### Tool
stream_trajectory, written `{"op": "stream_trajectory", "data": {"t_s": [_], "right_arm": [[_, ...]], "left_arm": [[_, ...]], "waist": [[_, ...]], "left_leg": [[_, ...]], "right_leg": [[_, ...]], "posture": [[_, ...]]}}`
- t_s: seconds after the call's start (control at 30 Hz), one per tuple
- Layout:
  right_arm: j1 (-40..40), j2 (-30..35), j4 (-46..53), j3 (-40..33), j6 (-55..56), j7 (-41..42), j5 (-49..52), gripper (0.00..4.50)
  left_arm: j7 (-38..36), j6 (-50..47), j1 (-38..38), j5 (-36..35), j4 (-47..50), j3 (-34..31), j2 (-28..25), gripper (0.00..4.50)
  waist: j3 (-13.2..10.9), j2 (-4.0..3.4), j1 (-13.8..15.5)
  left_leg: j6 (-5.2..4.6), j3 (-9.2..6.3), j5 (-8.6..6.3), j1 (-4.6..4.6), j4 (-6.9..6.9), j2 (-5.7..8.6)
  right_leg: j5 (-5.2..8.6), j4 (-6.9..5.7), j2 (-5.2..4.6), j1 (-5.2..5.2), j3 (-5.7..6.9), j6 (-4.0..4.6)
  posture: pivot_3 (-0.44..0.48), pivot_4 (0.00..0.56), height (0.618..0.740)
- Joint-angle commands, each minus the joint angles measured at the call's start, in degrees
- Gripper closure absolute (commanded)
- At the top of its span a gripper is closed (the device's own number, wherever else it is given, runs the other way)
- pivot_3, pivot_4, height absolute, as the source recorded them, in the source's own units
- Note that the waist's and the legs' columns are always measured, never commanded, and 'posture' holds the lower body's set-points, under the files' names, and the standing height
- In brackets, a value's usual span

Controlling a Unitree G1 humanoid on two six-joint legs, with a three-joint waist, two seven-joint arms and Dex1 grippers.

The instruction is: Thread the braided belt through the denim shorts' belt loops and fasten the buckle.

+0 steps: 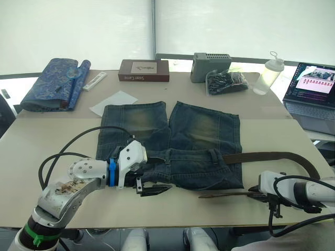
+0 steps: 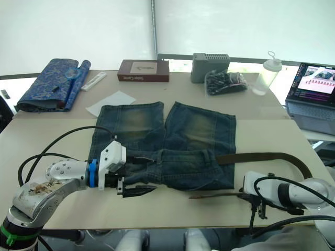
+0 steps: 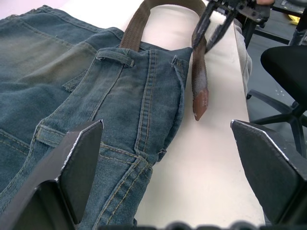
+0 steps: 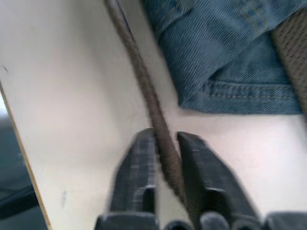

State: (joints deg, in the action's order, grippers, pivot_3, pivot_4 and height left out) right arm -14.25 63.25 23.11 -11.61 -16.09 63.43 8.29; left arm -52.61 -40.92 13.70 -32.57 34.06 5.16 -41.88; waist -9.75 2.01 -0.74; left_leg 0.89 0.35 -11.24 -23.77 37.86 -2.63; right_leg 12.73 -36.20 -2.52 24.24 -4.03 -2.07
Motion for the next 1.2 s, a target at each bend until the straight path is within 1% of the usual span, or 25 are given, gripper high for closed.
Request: {"op": "stream_trajectory", "data": {"t_s": [0.03, 0.13, 0.23, 0.3, 0.37, 0.47, 0.6, 0.73, 0.83, 0.9, 0.93, 1.07, 1.1, 1.13, 1.17, 1.2], "right_arm": [[-1.45, 2.22, 1.90, -4.57, -1.93, 3.32, 2.41, 4.43], [-0.86, 2.16, 3.09, -8.45, -8.13, 6.08, 9.15, 4.43], [2.50, 2.28, 6.59, -11.49, -19.68, 8.02, 21.35, 4.43], [6.51, 2.33, 7.53, -10.91, -25.23, 8.31, 28.06, 4.43], [10.69, 2.29, 7.26, -8.38, -28.33, 7.96, 31.24, 4.43], [17.13, 1.41, 5.67, -3.63, -30.95, 7.66, 33.74, 4.43], [24.54, 0.62, 3.60, 2.21, -31.87, 8.39, 34.39, 4.43], [28.25, 0.77, 3.10, 6.21, -31.70, 9.55, 34.21, 4.43], [29.37, 1.23, 2.96, 7.98, -31.20, 10.38, 33.65, 4.43], [30.38, 1.23, 2.96, 8.76, -31.52, 10.23, 33.74, 4.50], [30.95, 1.35, 3.10, 9.15, -32.02, 10.19, 33.99, 4.50], [32.15, 1.38, 3.81, 9.73, -33.46, 9.84, 34.97, 4.50], [32.35, 1.33, 3.96, 9.72, -33.78, 9.69, 35.21, 4.50], [32.49, 1.27, 4.04, 9.69, -34.07, 9.52, 35.33, 4.50], [32.56, 1.21, 4.07, 9.61, -34.40, 9.34, 35.42, 4.50], [32.50, 1.07, 4.14, 9.49, -34.30, 9.10, 35.22, 4.50]], "left_arm": [[-0.61, 1.76, 1.25, -0.39, 0.27, 0.03, 0.32, 0.00], [-0.68, 1.79, 1.65, -1.00, -0.27, 0.28, 1.04, 0.00], [-0.22, 0.78, 2.14, -2.77, -1.10, -0.34, 2.45, 0.00], [0.27, -0.34, 2.47, -4.52, -1.72, -0.87, 3.62, 0.00], [0.68, -1.46, 2.94, -6.20, -2.27, -1.25, 4.67, 0.00], [1.72, -3.90, 4.09, -9.52, -3.10, -1.95, 6.32, 0.00], [3.49, -6.54, 5.43, -12.75, -4.79, -2.60, 8.53, 0.00], [6.36, -9.15, 7.32, -16.62, -6.00, -3.81, 11.65, 0.00], [7.74, -10.08, 8.03, -18.49, -5.94, -4.38, 12.74, 0.00], [7.60, -10.07, 8.27, -18.80, -5.54, -4.02, 12.55, 0.53], [7.42, -10.02, 8.34, -18.83, -5.37, -3.80, 12.47, 0.87], [5.81, -9.48, 8.49, -17.79, -4.83, -1.94, 11.45, 2.86], [5.61, -9.27, 8.46, -17.46, -4.90, -1.56, 11.32, 3.24], [5.53, -9.02, 8.50, -17.03, -5.24, -1.11, 11.31, 3.86], [5.36, -8.63, 8.57, -16.40, -5.59, -0.58, 11.26, 4.38], [5.19, -8.22, 8.60, -15.79, -5.87, -0.17, 11.27, 4.45]], "waist": [[0.00, 0.00, 0.04], [0.00, 0.00, 0.08], [0.00, 0.00, -0.12], [0.00, 0.00, -0.27], [0.00, 0.01, -0.27], [-0.01, 0.02, -0.10], [-0.01, 0.02, 0.05], [-0.01, 0.02, 0.07], [-0.01, 0.01, 0.03], [-0.01, 0.01, -0.04], [-0.01, 0.01, -0.14], [0.00, 0.01, -0.07], [0.00, 0.01, -0.06], [0.00, 0.01, -0.05], [-0.01, 0.01, -0.04], [-0.01, 0.01, -0.03]], "left_leg": [[0.00, 0.00, 0.00, 0.00, 0.00, 0.00], [0.00, 0.00, 0.00, 0.00, 0.00, 0.00], [0.00, -0.01, 0.00, 0.00, 0.00, 0.00], [0.00, -0.01, 0.00, 0.01, 0.00, -0.03], [0.00, -0.01, 0.00, 0.03, 0.00, -0.05], [0.00, -0.03, 0.00, 0.01, 0.00, -0.03], [0.00, -0.02, 0.00, -0.02, 0.01, 0.02], [-0.01, -0.05, 0.00, -0.03, 0.01, 0.00], [-0.01, -0.06, 0.00, -0.04, 0.01, 0.01], [-0.01, -0.05, 0.00, -0.04, 0.01, 0.01], [-0.01, -0.04, 0.00, -0.03, 0.01, 0.02], [-0.01, -0.05, 0.00, -0.02, 0.01, 0.00], [-0.01, -0.05, 0.00, -0.02, 0.01, 0.01], [-0.01, -0.05, 0.00, -0.03, 0.01, 0.01], [-0.01, -0.04, 0.00, -0.04, 0.01, 0.01], [-0.01, -0.04, 0.00, -0.04, 0.01, 0.02]], "right_leg": [[0.00, 0.00, 0.00, 0.00, 0.00, 0.00], [0.00, 0.01, 0.00, -0.01, 0.00, 0.00], [0.00, 0.00, 0.01, -0.02, 0.00, 0.00], [-0.01, -0.03, 0.03, -0.02, 0.00, -0.01], [-0.01, -0.03, 0.06, -0.04, 0.00, -0.01], [-0.01, -0.01, 0.05, -0.03, 0.01, -0.01], [-0.03, 0.03, 0.02, -0.02, 0.00, -0.05], [-0.07, 0.00, 0.04, -0.01, 0.01, -0.11], [-0.14, 0.00, 0.04, -0.01, 0.01, -0.23], [-0.15, 0.01, 0.03, -0.01, 0.01, -0.25], [-0.15, 0.00, 0.03, 0.00, 0.00, -0.25], [-0.14, -0.03, 0.05, 0.01, 0.01, -0.22], [-0.13, -0.03, 0.05, 0.01, 0.01, -0.21], [-0.13, -0.02, 0.05, 0.00, 0.00, -0.22], [-0.13, 0.00, 0.04, 0.00, 0.00, -0.22], [-0.13, 0.00, 0.03, 0.00, 0.00, -0.22]], "posture": [[0.000, 0.150, 0.718], [0.000, 0.150, 0.718], [0.000, 0.150, 0.718], [0.000, 0.150, 0.718], [0.000, 0.150, 0.718], [0.000, 0.150, 0.718], [0.000, 0.150, 0.718], [0.000, 0.150, 0.718], [0.000, 0.150, 0.718], [0.000, 0.150, 0.718], [0.000, 0.150, 0.718], [0.000, 0.150, 0.718], [0.000, 0.150, 0.718], [0.000, 0.150, 0.718], [0.000, 0.150, 0.718], [0.000, 0.150, 0.718]]}}
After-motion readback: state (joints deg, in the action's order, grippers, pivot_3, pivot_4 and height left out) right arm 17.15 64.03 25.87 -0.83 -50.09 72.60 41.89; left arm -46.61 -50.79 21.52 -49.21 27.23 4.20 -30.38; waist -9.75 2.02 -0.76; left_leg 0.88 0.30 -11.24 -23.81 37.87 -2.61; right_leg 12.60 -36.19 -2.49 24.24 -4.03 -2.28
